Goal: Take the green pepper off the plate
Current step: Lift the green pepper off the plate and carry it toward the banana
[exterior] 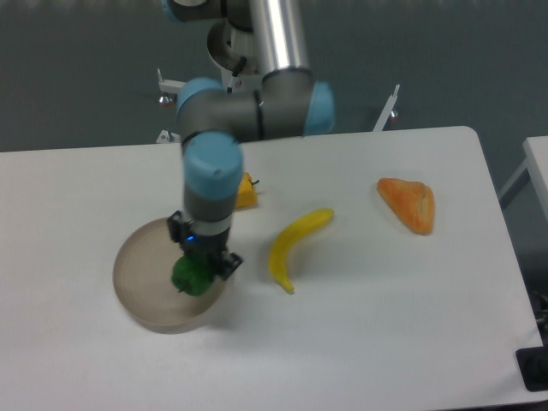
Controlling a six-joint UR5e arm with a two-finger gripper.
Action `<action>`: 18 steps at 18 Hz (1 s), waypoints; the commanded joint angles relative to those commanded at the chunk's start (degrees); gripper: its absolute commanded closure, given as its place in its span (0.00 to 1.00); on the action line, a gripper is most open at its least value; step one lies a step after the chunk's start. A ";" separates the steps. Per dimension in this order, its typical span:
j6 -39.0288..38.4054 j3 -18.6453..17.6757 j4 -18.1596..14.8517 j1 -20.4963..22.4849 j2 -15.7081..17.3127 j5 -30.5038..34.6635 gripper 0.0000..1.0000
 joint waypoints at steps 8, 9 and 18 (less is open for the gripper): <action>3.51 1.50 -0.17 8.18 0.00 0.26 0.98; 5.17 1.49 -0.35 8.97 0.00 0.35 0.98; 24.70 2.72 -6.77 12.06 -2.10 8.08 0.98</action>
